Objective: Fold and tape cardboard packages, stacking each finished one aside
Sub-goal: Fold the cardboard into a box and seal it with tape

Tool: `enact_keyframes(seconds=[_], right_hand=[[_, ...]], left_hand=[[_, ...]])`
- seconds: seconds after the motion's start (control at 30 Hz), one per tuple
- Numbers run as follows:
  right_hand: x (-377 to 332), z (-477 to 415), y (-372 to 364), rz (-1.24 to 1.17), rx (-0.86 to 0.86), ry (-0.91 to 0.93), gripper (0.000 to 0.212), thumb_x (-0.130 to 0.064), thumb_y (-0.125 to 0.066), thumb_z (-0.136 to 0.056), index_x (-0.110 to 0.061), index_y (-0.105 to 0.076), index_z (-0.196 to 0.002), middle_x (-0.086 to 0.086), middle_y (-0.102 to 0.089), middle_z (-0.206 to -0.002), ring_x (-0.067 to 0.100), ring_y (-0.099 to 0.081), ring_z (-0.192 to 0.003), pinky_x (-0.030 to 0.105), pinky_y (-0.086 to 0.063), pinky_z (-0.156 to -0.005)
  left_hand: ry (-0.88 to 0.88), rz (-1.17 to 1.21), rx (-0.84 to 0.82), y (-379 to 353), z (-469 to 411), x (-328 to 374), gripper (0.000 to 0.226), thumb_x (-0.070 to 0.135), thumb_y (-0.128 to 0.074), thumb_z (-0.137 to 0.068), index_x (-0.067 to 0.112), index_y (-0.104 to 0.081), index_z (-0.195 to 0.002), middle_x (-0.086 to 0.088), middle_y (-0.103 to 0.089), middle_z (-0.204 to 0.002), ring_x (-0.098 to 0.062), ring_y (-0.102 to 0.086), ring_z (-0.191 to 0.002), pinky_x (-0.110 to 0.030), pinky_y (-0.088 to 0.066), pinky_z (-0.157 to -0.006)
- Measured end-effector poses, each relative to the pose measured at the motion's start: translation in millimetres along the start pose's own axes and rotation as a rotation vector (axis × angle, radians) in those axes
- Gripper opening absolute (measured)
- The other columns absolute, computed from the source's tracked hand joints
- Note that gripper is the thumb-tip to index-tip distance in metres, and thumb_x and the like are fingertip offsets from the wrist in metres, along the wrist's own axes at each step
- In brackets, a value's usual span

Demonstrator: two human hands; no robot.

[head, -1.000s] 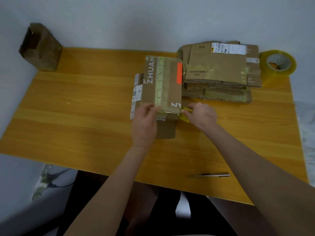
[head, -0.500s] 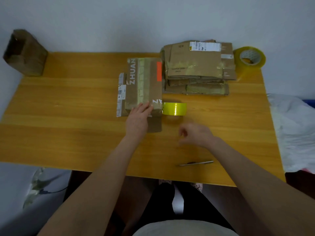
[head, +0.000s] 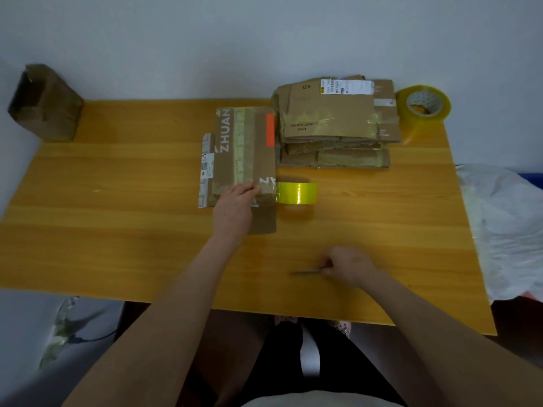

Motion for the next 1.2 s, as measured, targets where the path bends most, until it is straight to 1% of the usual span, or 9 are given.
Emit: enact_keyframes(seconds=[0.17, 0.23, 0.5, 0.57, 0.7, 0.77, 0.9, 1.13, 1.2], right_hand=[[-30, -11, 77, -0.906, 0.396, 0.042, 0.009, -0.011, -0.068, -0.087, -0.016, -0.062, -0.082, -0.003, -0.06, -0.07, 0.001, -0.054, -0.056, 0.019, -0.043, -0.056], [-42, -13, 98, -1.141, 0.418, 0.052, 0.01, -0.01, -0.067, -0.088, -0.013, -0.061, -0.081, -0.003, -0.059, -0.07, 0.003, -0.055, -0.06, 0.017, -0.045, -0.057], [-71, -35, 120, -1.526, 0.299, 0.065, 0.008, -0.003, -0.059, -0.092, 0.003, -0.063, -0.094, 0.009, -0.064, -0.078, 0.007, -0.064, -0.057, 0.016, -0.054, -0.056], [-70, -39, 119, -1.437, 0.304, 0.046, 0.018, -0.006, -0.056, -0.095, 0.005, -0.065, -0.106, 0.007, -0.067, -0.081, 0.01, -0.064, -0.063, 0.018, -0.054, -0.059], [-35, -37, 151, -0.612, 0.676, -0.085, 0.025, -0.037, -0.061, -0.092, -0.02, -0.064, -0.11, -0.004, -0.064, -0.098, 0.008, -0.058, -0.083, 0.021, -0.045, -0.064], [-30, -51, 148, -0.358, 0.541, -0.078, 0.047, -0.052, -0.058, -0.089, -0.025, -0.053, -0.127, -0.003, -0.06, -0.115, 0.017, -0.056, -0.105, 0.031, -0.048, -0.079], [-41, -69, 134, -0.226, 0.29, 0.062, 0.054, -0.055, -0.048, -0.093, -0.023, -0.045, -0.136, 0.003, -0.057, -0.132, 0.023, -0.055, -0.116, 0.043, -0.048, -0.095], [-50, -61, 146, -0.134, 0.329, 0.094, 0.042, -0.054, -0.049, -0.093, -0.028, -0.054, -0.126, 0.002, -0.063, -0.108, 0.017, -0.057, -0.085, 0.031, -0.044, -0.067], [-53, -55, 148, -0.069, 0.367, 0.079, 0.042, -0.052, -0.047, -0.095, -0.027, -0.051, -0.129, 0.004, -0.065, -0.106, 0.02, -0.058, -0.086, 0.032, -0.043, -0.071]], left_hand=[[0.053, 0.128, -0.013, -5, -8, -2, 0.031, 0.003, -0.053, -0.091, 0.008, -0.066, -0.119, -0.006, -0.061, -0.124, -0.022, -0.051, -0.119, -0.03, -0.041, -0.1], [0.105, 0.196, -0.013, -5, -10, -2, 0.028, 0.01, -0.053, -0.092, 0.009, -0.068, -0.115, -0.005, -0.062, -0.121, -0.022, -0.05, -0.117, -0.029, -0.039, -0.1], [0.187, 0.443, -0.063, -15, -17, 12, 0.028, 0.036, -0.063, -0.089, 0.017, -0.073, -0.107, -0.001, -0.065, -0.12, -0.02, -0.047, -0.124, -0.04, -0.037, -0.104], [0.237, 0.451, -0.045, -16, -20, 8, 0.025, 0.03, -0.065, -0.089, 0.012, -0.074, -0.103, -0.003, -0.066, -0.119, -0.019, -0.051, -0.121, -0.037, -0.038, -0.104], [0.253, 0.383, 0.015, -11, -16, 8, 0.025, 0.02, -0.055, -0.095, 0.0, -0.07, -0.1, -0.006, -0.059, -0.129, -0.019, -0.052, -0.12, -0.027, -0.038, -0.102], [0.276, 0.367, 0.021, -11, -12, 5, 0.026, 0.019, -0.049, -0.099, -0.001, -0.066, -0.103, -0.006, -0.05, -0.14, -0.018, -0.044, -0.13, -0.022, -0.032, -0.103], [0.25, 0.332, -0.038, -20, -8, -4, 0.027, 0.018, -0.041, -0.102, 0.001, -0.061, -0.107, -0.004, -0.038, -0.15, -0.015, -0.028, -0.142, -0.02, -0.025, -0.107], [0.225, 0.281, -0.059, -26, -8, -10, 0.026, 0.017, -0.04, -0.102, -0.002, -0.057, -0.104, -0.005, -0.036, -0.151, -0.016, -0.027, -0.143, -0.031, -0.033, -0.107], [0.223, 0.259, -0.076, -26, -8, -9, 0.027, 0.017, -0.038, -0.103, -0.002, -0.056, -0.109, -0.004, -0.034, -0.152, -0.015, -0.027, -0.143, -0.029, -0.032, -0.107]])
Point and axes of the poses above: each hand's wrist, its own z-axis away from the middle knuckle, its own y-axis out of the back of the hand, x = y × z, the point moved 7 cm from there along -z, towards the middle knuckle
